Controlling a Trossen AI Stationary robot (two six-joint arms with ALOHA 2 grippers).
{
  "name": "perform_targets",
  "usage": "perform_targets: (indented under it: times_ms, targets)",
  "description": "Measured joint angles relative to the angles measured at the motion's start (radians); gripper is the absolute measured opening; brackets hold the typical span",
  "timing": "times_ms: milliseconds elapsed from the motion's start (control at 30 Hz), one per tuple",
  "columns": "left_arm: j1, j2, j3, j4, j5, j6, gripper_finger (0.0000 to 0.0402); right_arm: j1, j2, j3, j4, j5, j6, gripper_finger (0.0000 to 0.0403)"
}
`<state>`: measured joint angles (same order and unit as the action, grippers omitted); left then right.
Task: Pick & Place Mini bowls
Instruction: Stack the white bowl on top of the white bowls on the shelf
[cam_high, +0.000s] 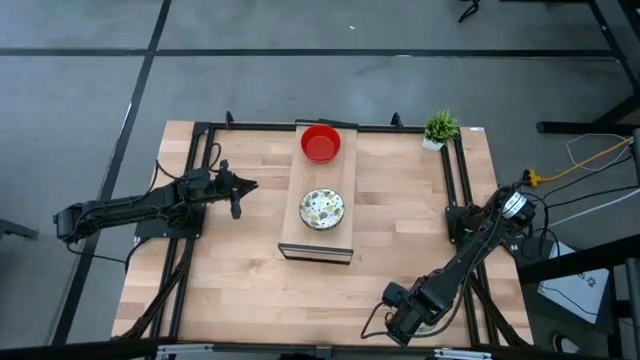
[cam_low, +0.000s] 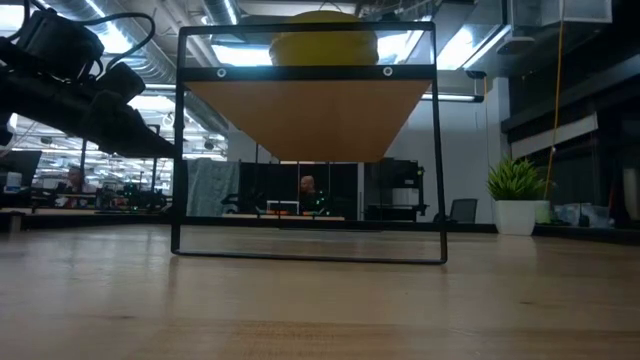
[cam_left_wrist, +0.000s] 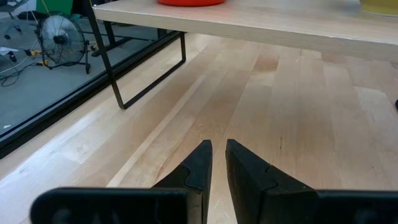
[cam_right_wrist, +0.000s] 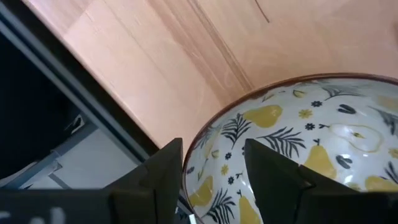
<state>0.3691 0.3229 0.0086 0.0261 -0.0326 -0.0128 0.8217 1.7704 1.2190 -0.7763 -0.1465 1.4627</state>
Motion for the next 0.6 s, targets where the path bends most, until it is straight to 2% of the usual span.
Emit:
perform_targets:
  times_ms: [400,600]
  targets:
    - [0.000,0.000,0.000,0.000,0.000,0.000,0.0043,0.000,0.014,0.000,-0.005,-0.014,-0.004,0.0167]
    - [0.000,0.000,0.000,0.000,0.000,0.000,0.0043,0.000,0.014,0.000,-0.012,-0.015,-0.004,0.0111]
